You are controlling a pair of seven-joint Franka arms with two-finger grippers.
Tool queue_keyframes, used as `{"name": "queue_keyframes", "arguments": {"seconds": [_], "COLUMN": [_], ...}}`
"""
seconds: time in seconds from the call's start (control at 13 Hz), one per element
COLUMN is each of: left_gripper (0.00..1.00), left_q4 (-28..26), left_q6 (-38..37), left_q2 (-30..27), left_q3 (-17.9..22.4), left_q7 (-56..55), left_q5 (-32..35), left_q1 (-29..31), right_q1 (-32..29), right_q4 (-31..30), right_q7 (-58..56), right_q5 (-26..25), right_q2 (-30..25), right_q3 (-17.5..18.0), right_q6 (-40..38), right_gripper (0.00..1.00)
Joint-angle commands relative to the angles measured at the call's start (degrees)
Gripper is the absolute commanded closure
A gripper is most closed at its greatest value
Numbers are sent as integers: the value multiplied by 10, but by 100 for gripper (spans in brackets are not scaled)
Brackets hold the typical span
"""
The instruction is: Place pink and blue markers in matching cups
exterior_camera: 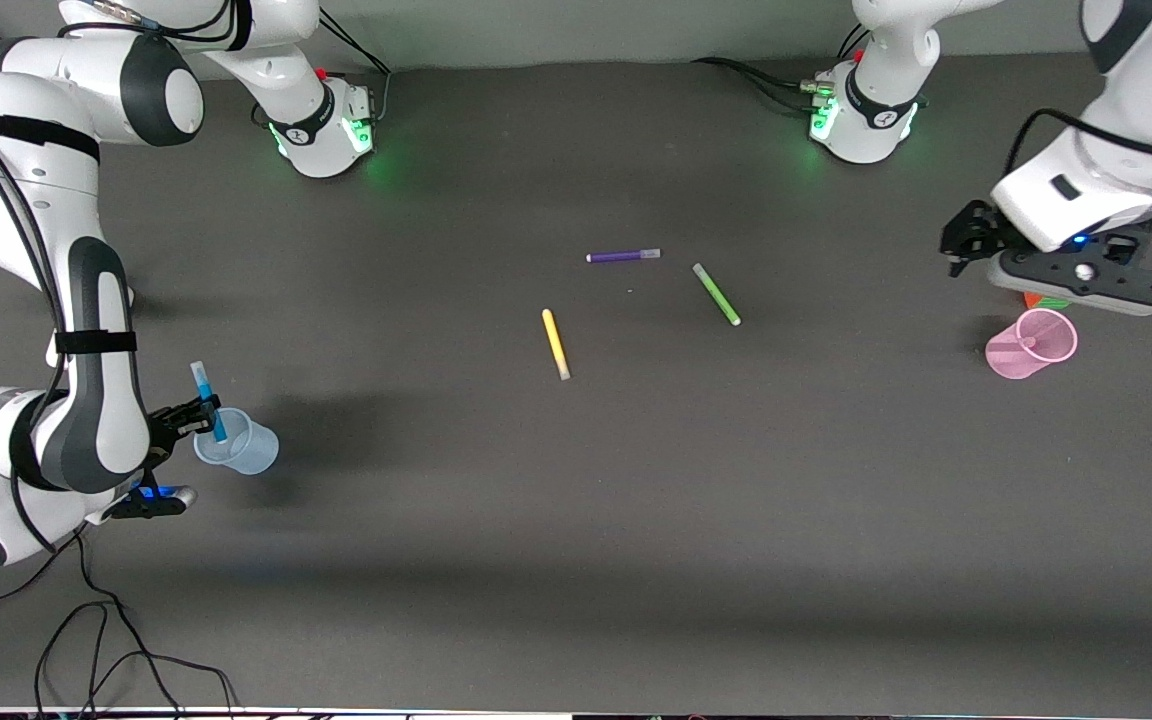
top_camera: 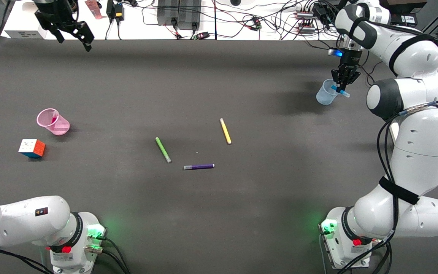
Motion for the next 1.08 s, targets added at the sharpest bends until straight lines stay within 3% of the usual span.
{"name": "queue_keyframes", "arguments": {"seconds": [0.0,0.08,0.23,0.31,0.38,0.46,0.54,0.69,0.77,1.0], "left_gripper": [0,0,0,0,0,0,0,0,0,0], "left_q4": [35,35,34,34,34,36,34,32,32,31], "left_q6": [-28,-27,-33,-36,-35,-39,-39,-39,-39,-49], "left_q2": [26,26,26,26,29,21,19,16,17,20], "left_q3": [-7,-7,-6,-5,-3,9,41,192,241,231], "left_q7": [-32,-32,-32,-32,-31,-31,-31,-31,-30,-19], "left_q5": [8,8,7,5,3,-6,-6,-6,-5,-6], "left_q1": [3,3,6,7,9,-2,-38,-190,-233,-205], "right_q1": [-6,-5,-5,-5,-5,-5,-5,-4,-1,13], "right_q4": [24,24,24,24,24,24,24,24,23,17], "right_q7": [-13,-13,-13,-12,-12,-11,-12,-12,-12,-4], "right_q5": [7,7,7,7,7,7,7,7,7,2], "right_q2": [16,16,15,15,15,14,13,6,-5,-49], "right_q3": [4,4,4,4,4,4,4,4,4,0], "right_q6": [2,2,3,3,4,4,4,3,2,5], "right_gripper": [86,85,61,32,14,2,0,0,0,0]}}
